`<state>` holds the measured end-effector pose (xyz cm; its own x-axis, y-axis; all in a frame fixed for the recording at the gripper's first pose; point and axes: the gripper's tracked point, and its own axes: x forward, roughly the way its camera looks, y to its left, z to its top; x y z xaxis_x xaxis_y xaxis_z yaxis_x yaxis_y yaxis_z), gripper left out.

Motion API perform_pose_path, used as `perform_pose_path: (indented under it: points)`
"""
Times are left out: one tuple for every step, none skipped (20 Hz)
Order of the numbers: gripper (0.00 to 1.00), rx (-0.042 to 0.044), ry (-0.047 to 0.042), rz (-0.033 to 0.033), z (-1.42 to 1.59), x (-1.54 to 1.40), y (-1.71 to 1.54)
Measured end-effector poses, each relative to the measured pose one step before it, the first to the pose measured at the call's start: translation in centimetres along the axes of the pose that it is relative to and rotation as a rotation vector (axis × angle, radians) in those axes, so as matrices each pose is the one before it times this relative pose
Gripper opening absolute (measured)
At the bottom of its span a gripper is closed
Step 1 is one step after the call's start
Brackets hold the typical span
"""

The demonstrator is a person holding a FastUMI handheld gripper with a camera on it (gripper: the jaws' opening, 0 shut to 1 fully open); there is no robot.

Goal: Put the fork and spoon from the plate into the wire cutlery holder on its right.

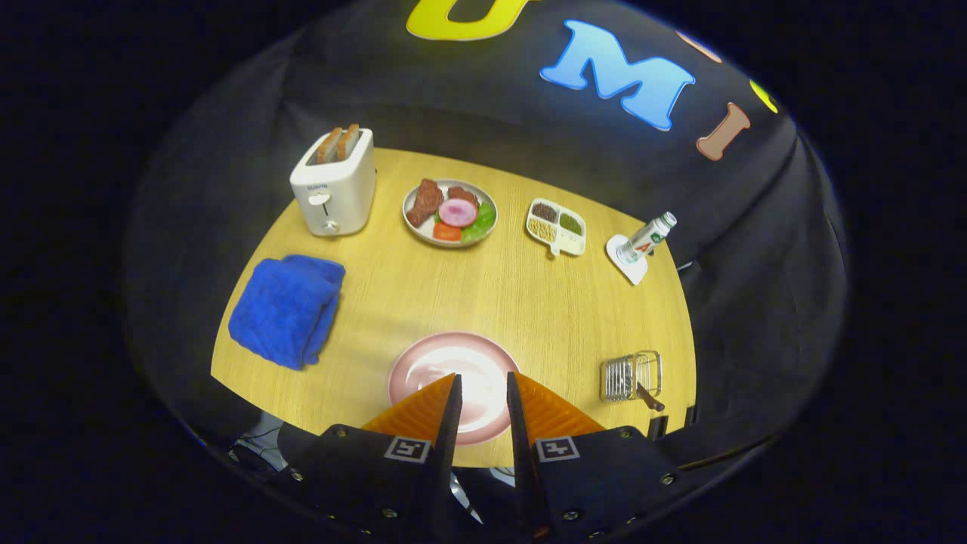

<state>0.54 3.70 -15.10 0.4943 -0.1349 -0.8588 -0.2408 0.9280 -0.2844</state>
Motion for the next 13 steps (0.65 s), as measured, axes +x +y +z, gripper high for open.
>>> perform_pose_path:
  points:
    - [0.37, 0.01534, -0.06136, 0.01530, 1.006, -0.364, 0.273]
    - [0.36, 0.02127, -0.06458, 0.01770, 1.004, -0.474, 0.272]
    - [0.36, 0.01900, -0.07367, 0.01435, 1.330, -0.495, 0.164]
    - [0.36, 0.01777, -0.07086, 0.00740, 1.269, -0.499, -0.200]
    - [0.36, 0.01109, -0.06655, 0.00046, 1.269, -0.510, -0.208]
    - [0.36, 0.00271, -0.06033, -0.00157, 1.091, -0.529, -0.256]
    - [0.36, -0.00718, -0.05082, -0.00397, 1.007, -0.415, -0.264]
    - [0.36, -0.00894, -0.04525, 0.00004, 0.905, -0.478, -0.067]
    - [0.36, -0.00843, -0.03691, 0.00150, 0.799, -0.254, 0.008]
    - [0.36, -0.00455, -0.03174, 0.00186, 0.735, -0.419, 0.269]
    - [0.36, -0.00055, -0.02951, 0.00202, 0.802, -0.644, 0.414]
    - [0.36, 0.00343, -0.02443, 0.00642, 0.732, -0.443, 0.569]
    - [0.36, 0.00867, -0.01379, -0.00170, 0.569, -0.243, 0.387]
